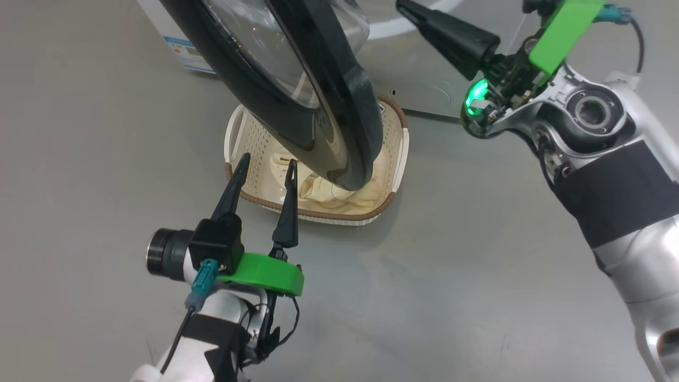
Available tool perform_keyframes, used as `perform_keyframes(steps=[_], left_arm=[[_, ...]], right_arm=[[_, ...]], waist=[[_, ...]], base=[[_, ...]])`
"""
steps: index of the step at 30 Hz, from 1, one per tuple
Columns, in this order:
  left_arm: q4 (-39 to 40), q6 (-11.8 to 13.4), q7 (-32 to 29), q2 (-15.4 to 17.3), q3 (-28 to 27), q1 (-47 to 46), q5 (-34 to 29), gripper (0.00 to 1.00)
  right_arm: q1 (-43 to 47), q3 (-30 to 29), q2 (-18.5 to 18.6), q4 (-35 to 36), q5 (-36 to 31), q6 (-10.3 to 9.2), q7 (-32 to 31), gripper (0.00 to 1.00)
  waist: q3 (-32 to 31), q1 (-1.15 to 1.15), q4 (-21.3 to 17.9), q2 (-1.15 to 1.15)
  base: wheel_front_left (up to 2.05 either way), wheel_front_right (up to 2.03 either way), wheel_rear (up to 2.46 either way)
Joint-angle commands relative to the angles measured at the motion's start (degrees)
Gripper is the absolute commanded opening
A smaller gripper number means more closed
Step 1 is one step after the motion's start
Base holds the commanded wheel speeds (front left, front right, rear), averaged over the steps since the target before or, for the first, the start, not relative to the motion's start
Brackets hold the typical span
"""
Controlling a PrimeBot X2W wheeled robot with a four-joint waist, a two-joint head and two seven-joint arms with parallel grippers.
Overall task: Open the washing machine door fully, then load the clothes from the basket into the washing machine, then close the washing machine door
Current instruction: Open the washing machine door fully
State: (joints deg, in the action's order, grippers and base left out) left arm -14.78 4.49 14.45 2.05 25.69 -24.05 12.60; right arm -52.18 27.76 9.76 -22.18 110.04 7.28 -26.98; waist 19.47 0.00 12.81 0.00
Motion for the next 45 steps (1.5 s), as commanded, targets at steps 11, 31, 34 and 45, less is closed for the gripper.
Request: perform_keyframes(steps=[11, 31, 34, 45], left_arm=[[0.5, -1.1, 0.5, 0.8, -4.7, 1.7, -2.0, 1.0], [-2.9, -3.2, 0.5, 0.9, -9.3, 5.9, -3.2, 1.0], [-3.3, -3.4, 0.5, 0.9, -9.9, 6.6, -3.3, 1.0], [-4.0, -4.0, 0.5, 0.9, -11.1, 8.9, -3.2, 1.0]], right_arm=[[7.2, -2.8, 8.5, 13.6, -4.0, 0.21, 20.1, 1.0], [30.0, -15.2, 6.5, 9.3, -66.2, 0.21, 42.0, 1.0], [34.6, -20.0, 2.4, 11.6, -78.5, 0.21, 42.0, 1.0], [47.2, -28.0, -5.4, 18.7, -98.2, 0.21, 42.0, 1.0]], waist=[[-2.5, 0.0, -2.7, 0.0], [-9.4, 0.0, -9.0, 0.0], [-10.4, 0.0, -9.6, 0.0], [-13.6, 0.0, -10.5, 0.0]], base=[[0.0, 0.0, 0.0], [0.0, 0.0, 0.0], [0.0, 0.0, 0.0], [0.0, 0.0, 0.0]])
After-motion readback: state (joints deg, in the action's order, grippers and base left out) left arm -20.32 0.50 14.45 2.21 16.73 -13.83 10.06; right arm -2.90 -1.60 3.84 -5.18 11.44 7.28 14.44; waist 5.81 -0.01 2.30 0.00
